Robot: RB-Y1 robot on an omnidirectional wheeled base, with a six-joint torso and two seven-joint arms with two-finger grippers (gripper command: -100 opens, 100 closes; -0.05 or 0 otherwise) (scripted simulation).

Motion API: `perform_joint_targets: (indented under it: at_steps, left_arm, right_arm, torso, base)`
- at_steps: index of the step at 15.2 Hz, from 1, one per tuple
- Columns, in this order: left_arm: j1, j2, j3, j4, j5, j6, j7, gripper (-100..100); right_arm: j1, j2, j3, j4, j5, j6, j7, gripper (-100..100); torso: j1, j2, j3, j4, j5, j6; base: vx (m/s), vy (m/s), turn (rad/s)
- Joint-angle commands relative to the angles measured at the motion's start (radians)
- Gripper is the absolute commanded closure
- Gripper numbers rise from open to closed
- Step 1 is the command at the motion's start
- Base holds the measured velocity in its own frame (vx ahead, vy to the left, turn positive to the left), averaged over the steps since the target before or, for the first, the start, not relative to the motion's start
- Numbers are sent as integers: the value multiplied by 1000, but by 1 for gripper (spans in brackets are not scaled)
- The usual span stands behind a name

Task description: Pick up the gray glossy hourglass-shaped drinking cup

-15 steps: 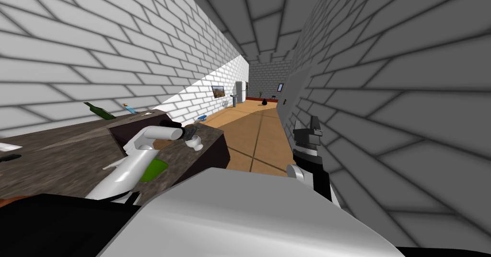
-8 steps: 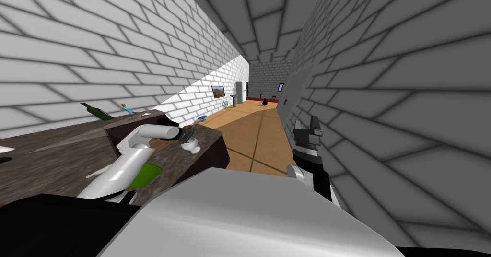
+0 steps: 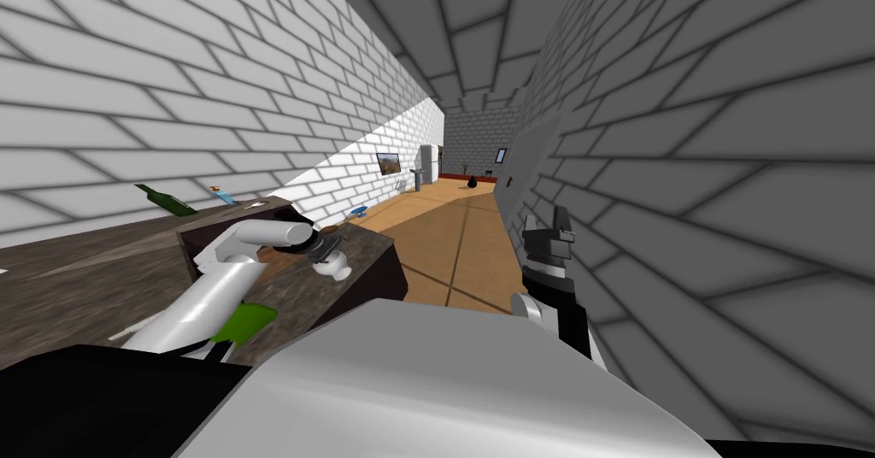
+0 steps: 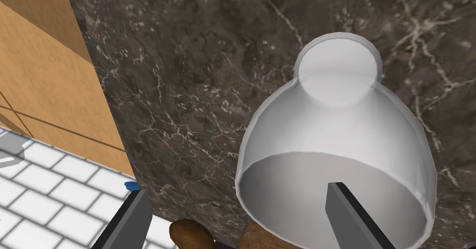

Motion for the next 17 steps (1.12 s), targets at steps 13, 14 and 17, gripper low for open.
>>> perform_joint_targets:
  at_steps: [13,14,17]
  left_arm:
    - [20,16,2,60,51,107,-43,-100]
    - [20,11,-6,69,44,93,-45,-100]
    - [20,17,3,62,52,107,-44,100]
  right_arm:
    - [0,0,0,0,0,0,0,0]
    - [0,0,0,0,0,0,0,0]
    - [0,0,0,0,0,0,0,0]
  torso:
    - [1,5,3,1,0,0]
    - [2,6,3,1,1,0]
    - [1,7,4,2,0,0]
  base:
    - [45,-2,-9]
    - [-36,10,-41]
    - [-10,3,-6]
